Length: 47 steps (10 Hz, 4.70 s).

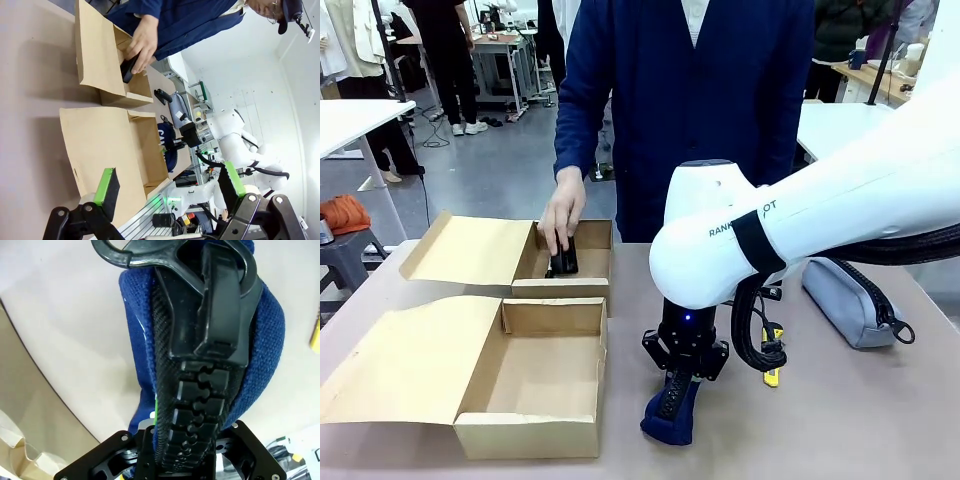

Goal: Place items inside the box.
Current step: Pick up a Pencil pouch or Stapler and place it inside the Mailer Box closest to the robot.

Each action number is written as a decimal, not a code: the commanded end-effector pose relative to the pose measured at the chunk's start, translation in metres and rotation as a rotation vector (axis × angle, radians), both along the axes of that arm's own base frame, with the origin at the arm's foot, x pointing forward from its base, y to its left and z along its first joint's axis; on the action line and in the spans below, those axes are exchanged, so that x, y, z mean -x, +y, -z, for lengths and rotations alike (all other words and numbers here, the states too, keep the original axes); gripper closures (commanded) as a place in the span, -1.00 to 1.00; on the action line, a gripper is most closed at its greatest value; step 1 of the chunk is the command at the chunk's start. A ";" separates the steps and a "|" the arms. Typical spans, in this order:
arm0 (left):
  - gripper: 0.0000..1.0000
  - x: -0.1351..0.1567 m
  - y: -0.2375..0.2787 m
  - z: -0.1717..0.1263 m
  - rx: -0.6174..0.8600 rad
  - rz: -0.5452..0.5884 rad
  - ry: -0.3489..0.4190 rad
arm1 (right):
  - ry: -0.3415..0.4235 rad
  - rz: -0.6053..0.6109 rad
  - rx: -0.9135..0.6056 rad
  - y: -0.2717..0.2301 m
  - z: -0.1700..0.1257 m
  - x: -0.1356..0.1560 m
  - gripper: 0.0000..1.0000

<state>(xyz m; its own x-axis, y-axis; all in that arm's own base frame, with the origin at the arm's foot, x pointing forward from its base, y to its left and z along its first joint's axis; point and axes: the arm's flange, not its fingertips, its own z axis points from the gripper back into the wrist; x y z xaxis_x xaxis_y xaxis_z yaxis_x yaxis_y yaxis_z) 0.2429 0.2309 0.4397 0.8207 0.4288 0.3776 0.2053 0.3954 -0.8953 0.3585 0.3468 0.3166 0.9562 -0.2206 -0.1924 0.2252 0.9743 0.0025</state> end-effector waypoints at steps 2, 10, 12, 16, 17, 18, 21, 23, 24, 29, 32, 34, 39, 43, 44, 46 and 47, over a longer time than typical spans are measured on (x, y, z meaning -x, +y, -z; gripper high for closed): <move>-1.00 0.000 0.000 -0.002 0.009 0.002 -0.030 | 0.001 -0.053 0.010 -0.007 -0.007 0.001 1.00; -1.00 0.000 0.000 -0.002 0.009 0.002 -0.030 | 0.043 -0.329 -0.277 -0.055 -0.126 0.061 0.87; -1.00 0.000 0.000 -0.002 0.009 0.002 -0.030 | -0.153 -0.188 -0.544 -0.014 -0.147 0.053 0.87; -1.00 0.000 0.000 -0.002 0.009 0.002 -0.030 | -0.008 -0.293 -0.474 0.133 -0.146 0.030 0.87; -1.00 0.000 0.000 -0.002 0.009 0.002 -0.030 | 0.006 -0.302 -0.341 0.168 -0.131 0.026 0.87; -1.00 0.000 0.000 -0.002 0.009 0.002 -0.030 | -0.039 -0.256 -0.550 0.091 -0.165 0.053 0.87; -1.00 0.000 0.000 -0.002 0.009 0.002 -0.030 | 0.023 -0.189 -0.356 0.144 -0.128 0.047 0.87; -1.00 0.000 0.000 -0.002 0.009 0.002 -0.030 | -0.042 -0.162 -0.313 0.164 -0.130 0.032 0.87; -1.00 0.000 0.000 -0.002 0.009 0.002 -0.030 | -0.061 -0.166 -0.299 0.169 -0.127 0.026 0.87; -1.00 0.000 0.000 -0.002 0.009 0.002 -0.030 | -0.013 -0.249 -0.165 0.183 -0.079 0.011 0.87; -1.00 0.000 0.000 -0.002 0.009 0.002 -0.030 | 0.081 -0.264 -0.097 0.182 -0.035 -0.001 0.87; -1.00 0.000 0.000 -0.002 0.009 0.002 -0.030 | 0.090 -0.251 -0.092 0.179 -0.024 -0.005 0.87; -1.00 0.000 0.000 -0.002 0.009 0.002 -0.030 | 0.083 -0.232 -0.078 0.176 -0.022 -0.007 0.87; -1.00 0.000 0.000 -0.002 0.009 0.002 -0.030 | 0.089 -0.237 -0.057 0.172 -0.022 -0.008 -0.34; -1.00 0.000 0.000 -0.002 0.009 0.002 -0.030 | 0.089 -0.237 -0.065 0.170 -0.023 -0.008 -1.00; -1.00 0.000 0.000 -0.002 0.009 0.002 -0.030 | 0.081 -0.231 -0.091 0.164 -0.026 -0.006 -1.00; -1.00 0.000 0.000 -0.002 0.009 0.002 -0.030 | 0.069 -0.232 -0.105 0.160 -0.032 -0.005 -1.00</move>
<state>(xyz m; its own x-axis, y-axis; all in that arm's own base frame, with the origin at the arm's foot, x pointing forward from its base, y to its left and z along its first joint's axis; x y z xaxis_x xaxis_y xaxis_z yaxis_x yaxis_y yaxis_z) 0.2423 0.2316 0.4407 0.8205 0.4278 0.3792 0.2070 0.3959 -0.8947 0.3675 0.5167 0.3425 0.9539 0.0203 -0.2994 0.0071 0.9959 0.0902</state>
